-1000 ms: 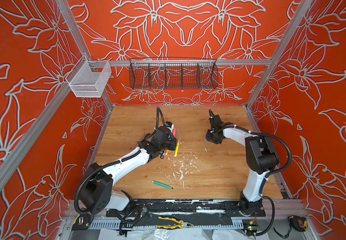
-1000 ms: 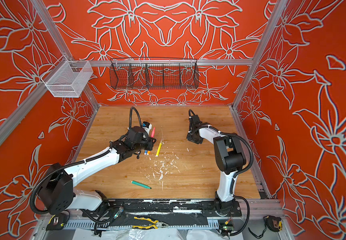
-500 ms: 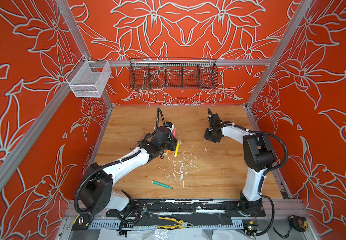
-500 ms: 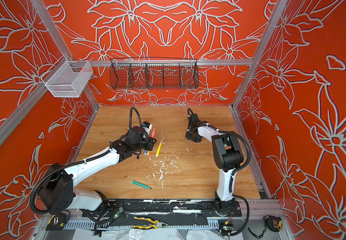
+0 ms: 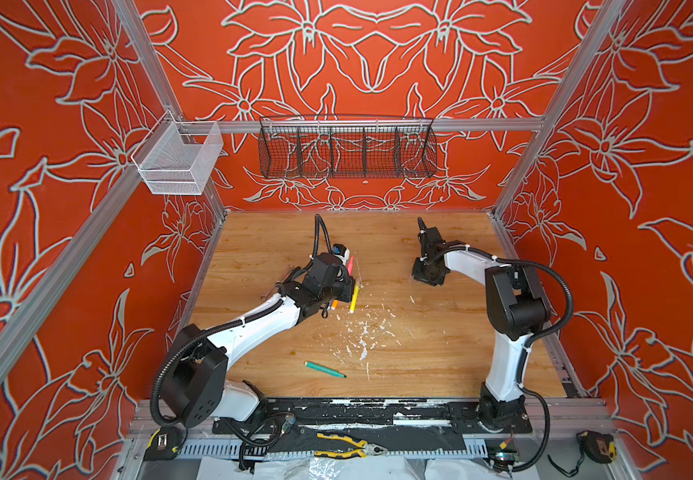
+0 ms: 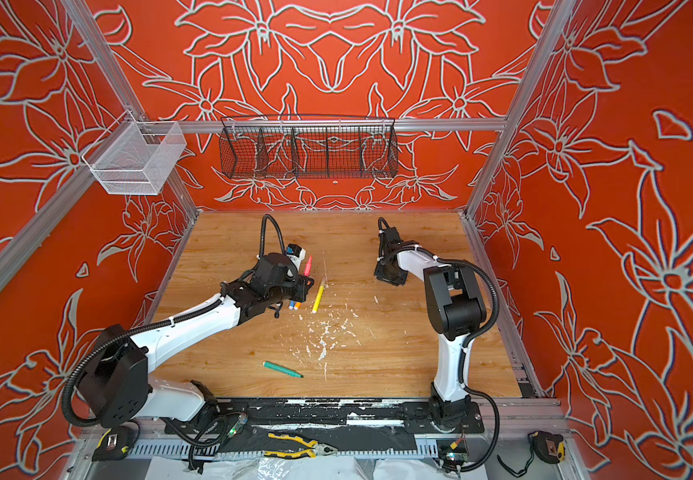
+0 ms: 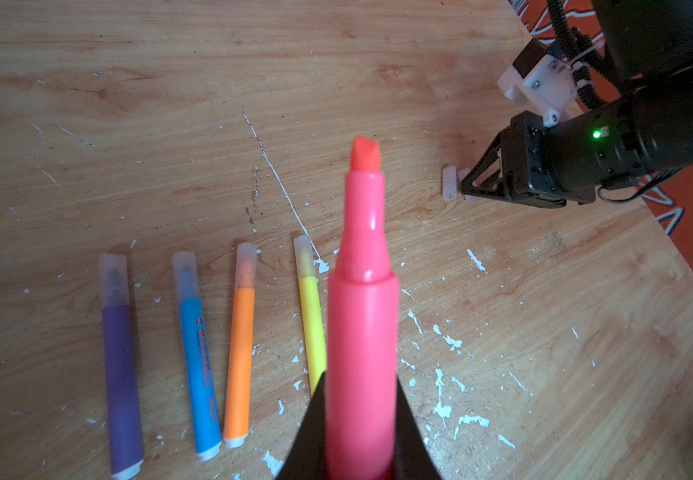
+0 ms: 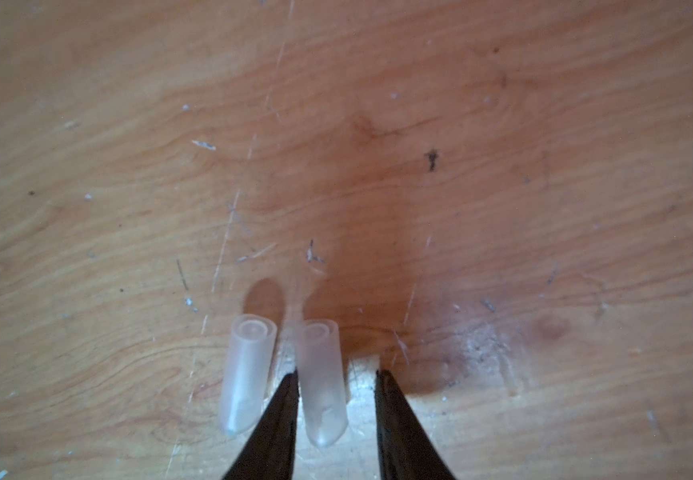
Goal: Insert the pens into the pen caps
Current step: 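Lower the right gripper onto the translucent double cap and grasp one tube, then lift the translucent cap and carry it toward the pink marker tip with the right gripper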
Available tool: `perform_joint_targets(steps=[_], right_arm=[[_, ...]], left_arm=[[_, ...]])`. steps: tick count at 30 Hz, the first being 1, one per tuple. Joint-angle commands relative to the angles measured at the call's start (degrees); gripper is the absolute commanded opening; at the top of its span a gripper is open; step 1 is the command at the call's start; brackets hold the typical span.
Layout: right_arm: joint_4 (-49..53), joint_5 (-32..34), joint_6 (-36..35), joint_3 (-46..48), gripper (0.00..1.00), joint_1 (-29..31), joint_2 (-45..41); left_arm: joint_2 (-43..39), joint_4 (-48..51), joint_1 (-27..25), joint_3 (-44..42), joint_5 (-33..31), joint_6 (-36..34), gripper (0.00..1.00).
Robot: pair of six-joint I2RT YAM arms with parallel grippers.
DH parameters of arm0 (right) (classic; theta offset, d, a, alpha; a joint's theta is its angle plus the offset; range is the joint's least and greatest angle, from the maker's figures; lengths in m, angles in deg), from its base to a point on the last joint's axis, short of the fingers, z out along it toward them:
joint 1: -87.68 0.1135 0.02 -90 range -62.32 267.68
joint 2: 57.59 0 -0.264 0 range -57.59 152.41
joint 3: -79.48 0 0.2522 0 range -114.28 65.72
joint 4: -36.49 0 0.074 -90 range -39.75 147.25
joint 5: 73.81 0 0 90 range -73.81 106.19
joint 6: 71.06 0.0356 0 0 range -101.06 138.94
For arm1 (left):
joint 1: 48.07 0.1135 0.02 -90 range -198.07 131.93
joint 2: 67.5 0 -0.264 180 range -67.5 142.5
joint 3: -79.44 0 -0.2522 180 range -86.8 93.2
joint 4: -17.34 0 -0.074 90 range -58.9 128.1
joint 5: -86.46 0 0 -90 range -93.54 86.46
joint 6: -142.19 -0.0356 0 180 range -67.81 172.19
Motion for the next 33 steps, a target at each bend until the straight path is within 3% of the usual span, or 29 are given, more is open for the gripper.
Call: perform_joint_targets(steps=[1, 18, 33], right_arm=[[3.19, 2.12, -0.84, -2.11, 0.34, -0.25, 2.33], [3.81, 0.73, -1.33, -2.24, 0.16, -0.25, 2.28], [-5.89, 1.13, 3.9, 14.29, 0.1, -0.16, -22.91]], left_arm=[[0.61, -1.06, -0.17, 1.03, 0.8, -0.11, 0.0], [0.68, -1.06, -0.17, 1.26, 2.38, -0.27, 0.0], [3.16, -1.42, -1.31, 2.93, 7.49, -0.58, 0.0]])
